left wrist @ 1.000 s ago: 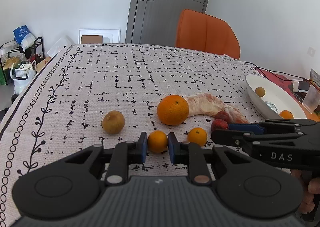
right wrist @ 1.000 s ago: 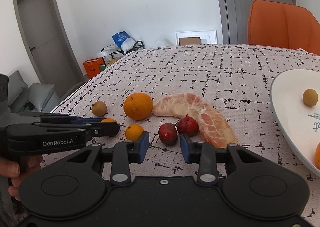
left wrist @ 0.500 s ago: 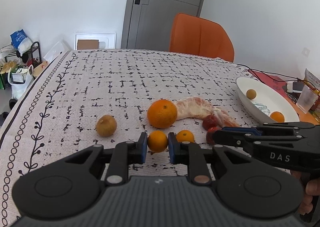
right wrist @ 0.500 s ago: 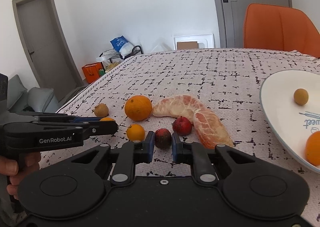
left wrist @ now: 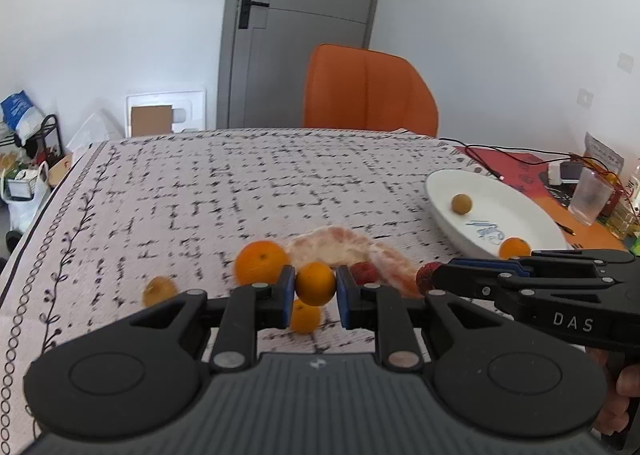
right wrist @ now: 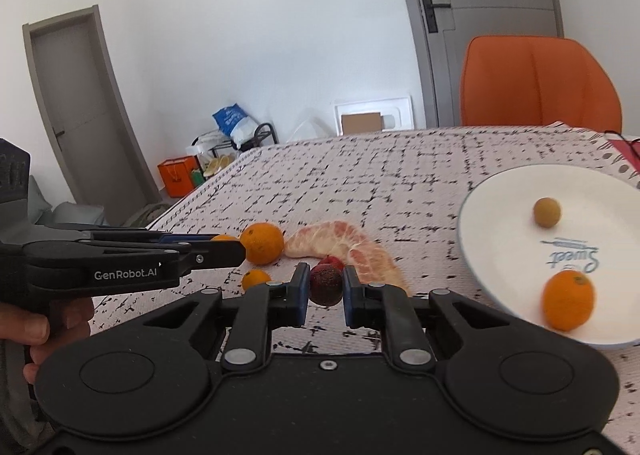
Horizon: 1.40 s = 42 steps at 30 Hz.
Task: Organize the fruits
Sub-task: 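Carry the mandarin and red plum in both tools over the white plate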
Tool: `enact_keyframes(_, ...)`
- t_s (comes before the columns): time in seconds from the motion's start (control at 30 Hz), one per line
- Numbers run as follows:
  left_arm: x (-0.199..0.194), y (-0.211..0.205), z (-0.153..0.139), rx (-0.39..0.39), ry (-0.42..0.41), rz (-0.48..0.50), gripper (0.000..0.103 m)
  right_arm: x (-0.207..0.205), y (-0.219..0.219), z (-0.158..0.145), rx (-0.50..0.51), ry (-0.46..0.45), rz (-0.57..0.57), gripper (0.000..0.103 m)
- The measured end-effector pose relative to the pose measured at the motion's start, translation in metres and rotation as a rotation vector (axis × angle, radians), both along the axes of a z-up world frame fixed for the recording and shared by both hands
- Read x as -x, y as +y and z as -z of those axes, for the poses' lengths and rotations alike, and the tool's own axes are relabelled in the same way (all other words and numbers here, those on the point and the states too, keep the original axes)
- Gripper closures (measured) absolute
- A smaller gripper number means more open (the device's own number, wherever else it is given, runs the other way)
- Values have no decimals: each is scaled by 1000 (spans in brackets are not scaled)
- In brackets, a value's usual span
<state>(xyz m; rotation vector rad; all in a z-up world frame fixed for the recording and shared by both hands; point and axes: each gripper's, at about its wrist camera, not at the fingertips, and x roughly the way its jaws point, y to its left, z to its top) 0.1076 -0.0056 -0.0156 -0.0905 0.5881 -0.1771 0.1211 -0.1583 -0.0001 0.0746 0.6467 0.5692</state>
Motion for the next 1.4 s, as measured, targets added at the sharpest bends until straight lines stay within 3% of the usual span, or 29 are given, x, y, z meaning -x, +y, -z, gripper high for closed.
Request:
enact_keyframes(0.67, -18, -60, -19, -39, -47, 135, 83, 8, -61, -13, -25, -48, 131, 87)
enact_keyframes(1.4, -47, -123, -15, -91, -37, 270, 83, 11, -117, -1, -48, -34, 259, 87)
